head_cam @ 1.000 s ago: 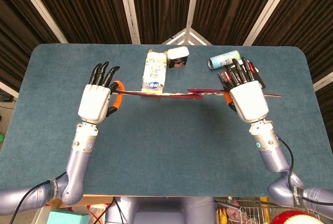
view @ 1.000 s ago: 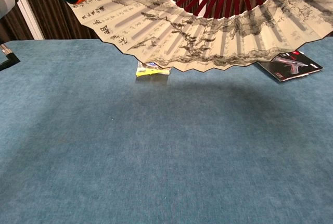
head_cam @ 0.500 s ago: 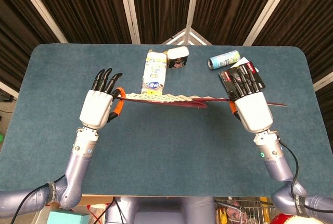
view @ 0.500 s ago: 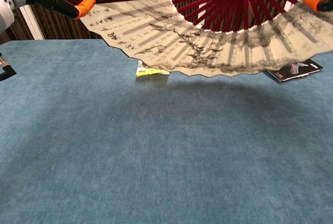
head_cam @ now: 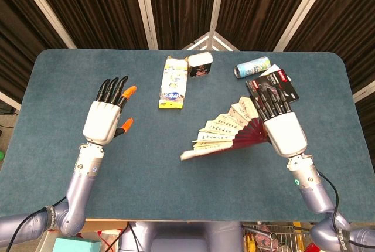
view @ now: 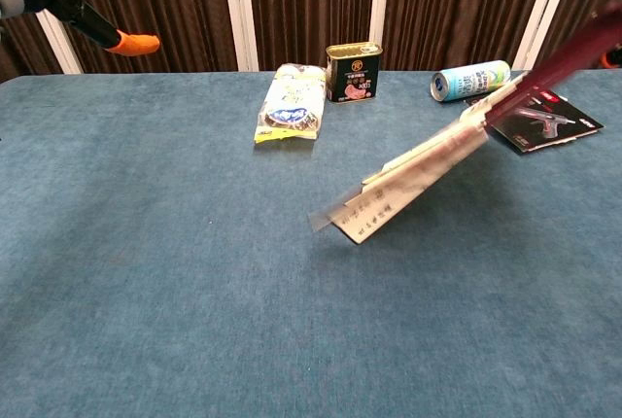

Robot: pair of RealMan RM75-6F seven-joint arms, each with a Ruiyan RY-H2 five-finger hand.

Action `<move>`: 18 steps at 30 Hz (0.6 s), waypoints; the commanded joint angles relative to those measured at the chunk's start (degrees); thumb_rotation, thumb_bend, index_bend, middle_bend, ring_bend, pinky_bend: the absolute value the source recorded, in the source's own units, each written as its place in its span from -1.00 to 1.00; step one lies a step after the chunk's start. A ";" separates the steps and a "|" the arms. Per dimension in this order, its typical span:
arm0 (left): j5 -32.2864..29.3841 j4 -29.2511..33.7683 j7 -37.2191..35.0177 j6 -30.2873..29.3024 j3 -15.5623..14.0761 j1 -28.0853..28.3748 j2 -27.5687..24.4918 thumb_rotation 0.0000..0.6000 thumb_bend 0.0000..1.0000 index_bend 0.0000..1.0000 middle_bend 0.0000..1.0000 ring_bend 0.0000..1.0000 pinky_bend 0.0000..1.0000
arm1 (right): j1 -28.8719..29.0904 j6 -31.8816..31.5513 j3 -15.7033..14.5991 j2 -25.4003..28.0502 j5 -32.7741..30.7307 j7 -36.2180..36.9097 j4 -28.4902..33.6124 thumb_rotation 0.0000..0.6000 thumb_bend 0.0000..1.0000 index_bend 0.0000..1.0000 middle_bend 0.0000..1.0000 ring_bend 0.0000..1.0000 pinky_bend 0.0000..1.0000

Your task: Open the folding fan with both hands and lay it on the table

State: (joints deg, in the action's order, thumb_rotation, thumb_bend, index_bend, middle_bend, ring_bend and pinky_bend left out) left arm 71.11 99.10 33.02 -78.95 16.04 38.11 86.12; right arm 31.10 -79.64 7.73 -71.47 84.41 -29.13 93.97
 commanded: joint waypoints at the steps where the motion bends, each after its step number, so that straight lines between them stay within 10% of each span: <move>1: -0.05 0.21 -0.47 0.16 -0.06 -0.27 -0.47 1.00 -0.44 -0.69 -1.00 -1.00 -1.00 | -0.53 0.03 -0.46 0.39 0.53 -0.43 0.65 1.00 -0.30 -1.00 -1.00 -1.00 -1.00; 18: 0.00 1.51 -2.78 0.11 0.31 -1.62 -3.35 1.00 -0.69 -0.76 -1.00 -1.00 -1.00 | -2.21 3.38 -3.45 3.78 3.74 -1.12 4.36 1.00 -0.79 -1.00 -1.00 -1.00 -1.00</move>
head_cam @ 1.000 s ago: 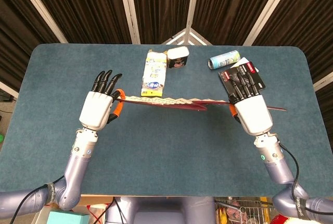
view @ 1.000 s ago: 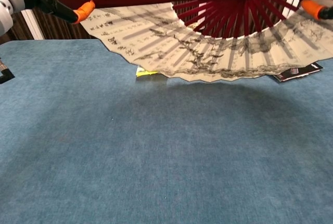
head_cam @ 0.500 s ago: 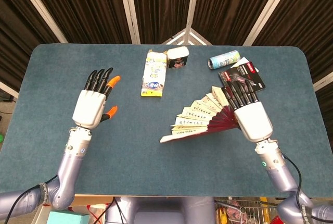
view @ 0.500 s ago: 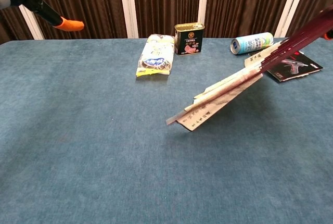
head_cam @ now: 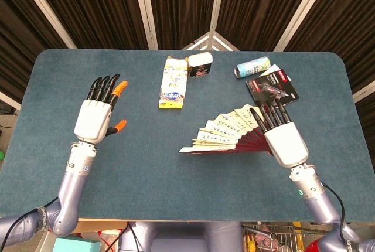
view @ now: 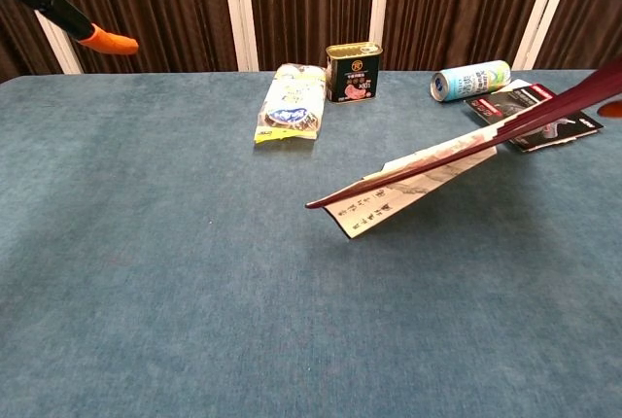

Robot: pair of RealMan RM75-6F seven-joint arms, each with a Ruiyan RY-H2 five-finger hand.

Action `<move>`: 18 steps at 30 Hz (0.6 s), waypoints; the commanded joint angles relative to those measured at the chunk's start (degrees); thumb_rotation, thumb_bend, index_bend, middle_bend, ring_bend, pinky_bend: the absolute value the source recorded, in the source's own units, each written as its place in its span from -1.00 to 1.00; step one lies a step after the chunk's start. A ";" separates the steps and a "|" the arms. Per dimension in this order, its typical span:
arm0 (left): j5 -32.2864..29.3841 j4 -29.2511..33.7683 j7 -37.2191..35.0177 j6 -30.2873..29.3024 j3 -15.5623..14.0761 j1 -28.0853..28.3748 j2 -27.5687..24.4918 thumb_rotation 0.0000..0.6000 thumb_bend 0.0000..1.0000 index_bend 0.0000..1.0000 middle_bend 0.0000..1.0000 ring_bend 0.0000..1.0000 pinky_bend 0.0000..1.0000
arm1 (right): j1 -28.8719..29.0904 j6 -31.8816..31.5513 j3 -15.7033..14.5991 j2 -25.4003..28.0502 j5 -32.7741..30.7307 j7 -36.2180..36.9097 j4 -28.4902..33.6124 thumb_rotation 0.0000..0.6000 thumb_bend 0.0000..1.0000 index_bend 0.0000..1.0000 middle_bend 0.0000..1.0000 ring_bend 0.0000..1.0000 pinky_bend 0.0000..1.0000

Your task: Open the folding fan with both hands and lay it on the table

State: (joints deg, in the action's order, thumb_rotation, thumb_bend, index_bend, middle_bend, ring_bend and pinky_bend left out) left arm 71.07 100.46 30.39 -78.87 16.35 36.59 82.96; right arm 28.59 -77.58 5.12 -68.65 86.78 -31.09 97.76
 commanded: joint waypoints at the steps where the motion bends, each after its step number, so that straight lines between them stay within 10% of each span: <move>1: 0.03 0.23 -0.20 0.03 0.05 -0.14 -0.35 1.00 -0.69 -0.76 -1.00 -1.00 -1.00 | 0.47 1.59 -1.02 1.31 2.23 1.13 0.77 1.00 -0.79 -1.00 -1.00 -1.00 -1.00; 18: 0.28 1.85 -0.64 0.15 0.54 -0.41 -2.24 1.00 -0.69 -0.78 -1.00 -1.00 -1.00 | 3.19 11.07 -3.06 7.52 5.36 -0.15 5.89 1.00 -0.82 -1.00 -1.00 -1.00 -1.00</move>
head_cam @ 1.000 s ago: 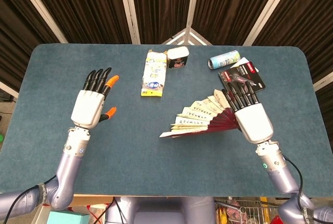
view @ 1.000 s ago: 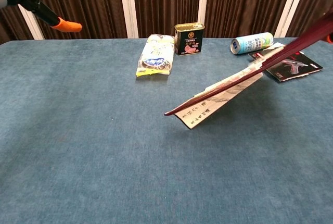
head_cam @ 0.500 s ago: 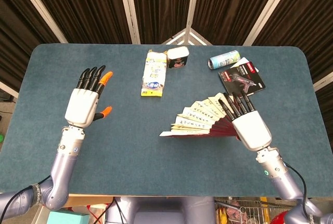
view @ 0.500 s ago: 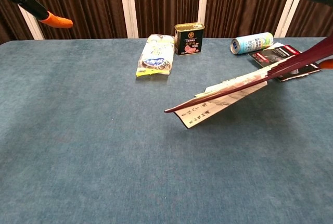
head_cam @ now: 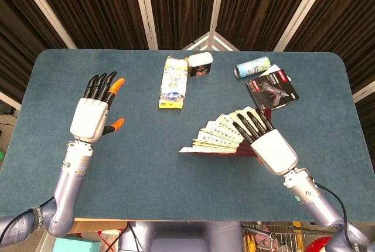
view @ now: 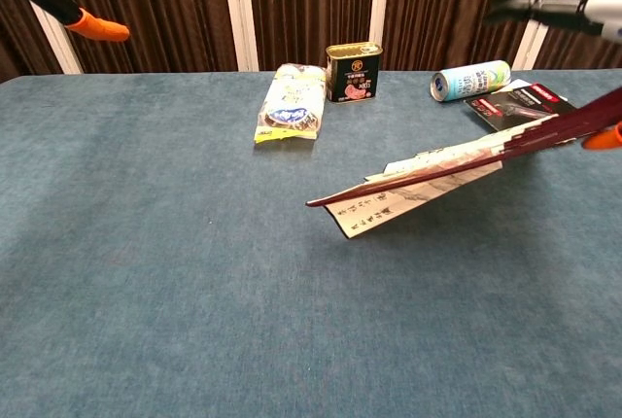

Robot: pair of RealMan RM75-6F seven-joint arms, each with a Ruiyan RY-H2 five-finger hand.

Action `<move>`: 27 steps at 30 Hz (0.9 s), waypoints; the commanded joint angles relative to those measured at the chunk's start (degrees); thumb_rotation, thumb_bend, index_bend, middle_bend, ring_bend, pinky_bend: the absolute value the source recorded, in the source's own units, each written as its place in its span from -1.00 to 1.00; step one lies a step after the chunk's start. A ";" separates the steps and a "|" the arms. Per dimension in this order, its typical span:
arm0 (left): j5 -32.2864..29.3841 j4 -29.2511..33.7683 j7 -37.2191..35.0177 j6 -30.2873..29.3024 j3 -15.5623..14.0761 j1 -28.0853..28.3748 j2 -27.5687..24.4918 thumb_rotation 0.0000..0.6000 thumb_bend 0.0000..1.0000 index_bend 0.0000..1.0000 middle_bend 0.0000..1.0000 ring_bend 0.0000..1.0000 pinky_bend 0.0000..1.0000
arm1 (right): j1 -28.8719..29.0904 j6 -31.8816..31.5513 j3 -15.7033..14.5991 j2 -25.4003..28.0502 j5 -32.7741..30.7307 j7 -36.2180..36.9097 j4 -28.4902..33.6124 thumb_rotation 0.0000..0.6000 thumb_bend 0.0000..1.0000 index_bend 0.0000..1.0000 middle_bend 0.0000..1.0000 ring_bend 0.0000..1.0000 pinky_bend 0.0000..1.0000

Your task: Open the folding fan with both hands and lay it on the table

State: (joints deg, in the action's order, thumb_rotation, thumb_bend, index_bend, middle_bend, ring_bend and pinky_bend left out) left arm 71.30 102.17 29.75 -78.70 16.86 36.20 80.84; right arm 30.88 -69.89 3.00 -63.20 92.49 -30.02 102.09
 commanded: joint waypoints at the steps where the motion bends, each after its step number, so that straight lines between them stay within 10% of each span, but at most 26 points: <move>1: 0.03 0.25 -0.03 -0.02 0.06 -0.04 -0.21 1.00 -0.69 -0.78 -1.00 -1.00 -1.00 | 1.23 4.70 -1.18 2.81 -0.69 -1.39 2.17 1.00 -0.82 -1.00 -1.00 -1.00 -1.00; 27: -0.31 1.92 1.20 -0.08 0.24 0.15 -0.94 1.00 -0.69 -0.78 -1.00 -1.00 -1.00 | 2.54 5.87 5.58 13.00 -8.19 -7.45 5.05 1.00 -0.82 -1.00 -1.00 -1.00 -1.00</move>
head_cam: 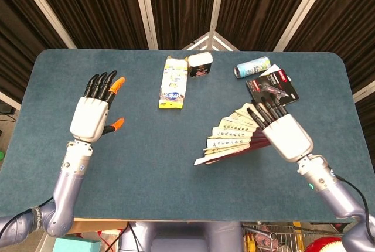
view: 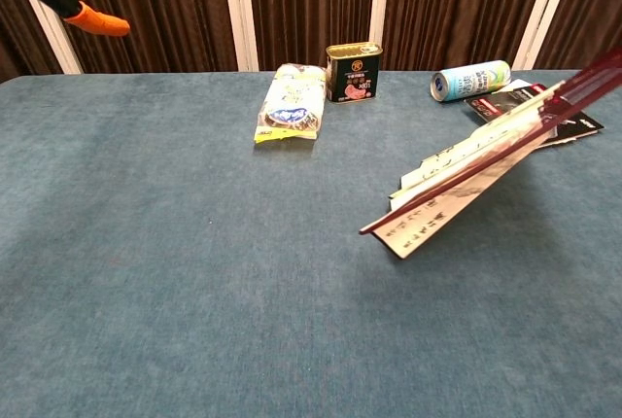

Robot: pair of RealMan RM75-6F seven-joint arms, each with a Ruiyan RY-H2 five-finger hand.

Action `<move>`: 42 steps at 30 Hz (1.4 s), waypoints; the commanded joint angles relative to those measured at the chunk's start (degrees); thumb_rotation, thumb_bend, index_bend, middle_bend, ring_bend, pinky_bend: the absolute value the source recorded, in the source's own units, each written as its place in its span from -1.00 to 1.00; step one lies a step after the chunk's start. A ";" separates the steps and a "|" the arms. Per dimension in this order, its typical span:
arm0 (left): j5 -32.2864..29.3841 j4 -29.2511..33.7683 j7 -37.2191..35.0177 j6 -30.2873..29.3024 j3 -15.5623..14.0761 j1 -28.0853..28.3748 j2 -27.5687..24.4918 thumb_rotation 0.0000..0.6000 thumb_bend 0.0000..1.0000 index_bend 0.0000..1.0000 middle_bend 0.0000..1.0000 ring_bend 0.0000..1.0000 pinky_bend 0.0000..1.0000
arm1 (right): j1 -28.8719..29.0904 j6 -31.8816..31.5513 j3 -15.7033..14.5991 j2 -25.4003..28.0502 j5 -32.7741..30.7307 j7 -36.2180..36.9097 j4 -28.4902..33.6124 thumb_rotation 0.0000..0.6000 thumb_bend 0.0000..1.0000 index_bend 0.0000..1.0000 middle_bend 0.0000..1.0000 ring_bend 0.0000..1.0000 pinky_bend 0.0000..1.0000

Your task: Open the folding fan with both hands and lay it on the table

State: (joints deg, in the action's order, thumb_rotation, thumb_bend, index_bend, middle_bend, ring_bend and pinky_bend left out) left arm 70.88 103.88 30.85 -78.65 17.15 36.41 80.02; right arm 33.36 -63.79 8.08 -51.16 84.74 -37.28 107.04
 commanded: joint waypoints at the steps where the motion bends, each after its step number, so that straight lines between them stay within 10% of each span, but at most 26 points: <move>1: 0.18 0.36 0.13 -0.21 -0.12 -0.12 -0.17 1.00 -0.69 -0.78 -1.00 -1.00 -1.00 | 0.02 -0.34 0.65 1.27 -0.55 -0.16 0.04 1.00 -0.82 -1.00 -1.00 -1.00 -1.00; 9: 0.45 1.12 0.24 -0.68 -0.26 -0.55 -0.90 1.00 -0.69 -0.78 -1.00 -1.00 -1.00 | -0.63 -1.01 1.45 3.42 -2.17 -0.26 -1.11 1.00 -0.77 -1.00 -1.00 -1.00 -1.00; 15: 0.76 1.96 0.04 -1.04 -0.41 -0.92 -1.36 1.00 -0.69 -0.78 -1.00 -1.00 -1.00 | -1.07 -2.93 2.82 3.52 -3.66 0.24 -1.96 1.00 0.33 -1.00 -1.00 -1.00 -1.00; 23: 2.16 3.10 -1.02 -1.85 -1.56 -2.34 -2.81 1.00 -0.69 -0.78 -1.00 -1.00 -1.00 | -2.02 -5.41 4.05 2.99 -6.00 0.25 -3.15 1.00 0.90 -1.00 -1.00 -1.00 -1.00; 35: 3.23 4.28 -3.45 -2.70 -2.52 -4.71 -5.95 1.00 -0.69 -0.78 -1.00 -1.00 -1.00 | -3.92 -7.57 4.75 2.71 -9.58 2.47 -4.29 1.00 0.89 -1.00 -1.00 -1.00 -1.00; 42: 6.37 6.58 -6.04 -4.41 -6.15 -8.51 -9.07 1.00 -0.70 -0.79 -1.00 -1.00 -1.00 | -7.32 -9.67 3.25 0.13 -11.16 8.53 -2.32 1.00 0.08 -1.00 -1.00 -1.00 -1.00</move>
State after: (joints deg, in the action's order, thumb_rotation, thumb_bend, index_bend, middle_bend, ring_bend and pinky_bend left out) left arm 76.47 109.60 25.67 -82.43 12.07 29.00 71.85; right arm 27.07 -72.75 11.81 -50.18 74.30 -30.19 104.03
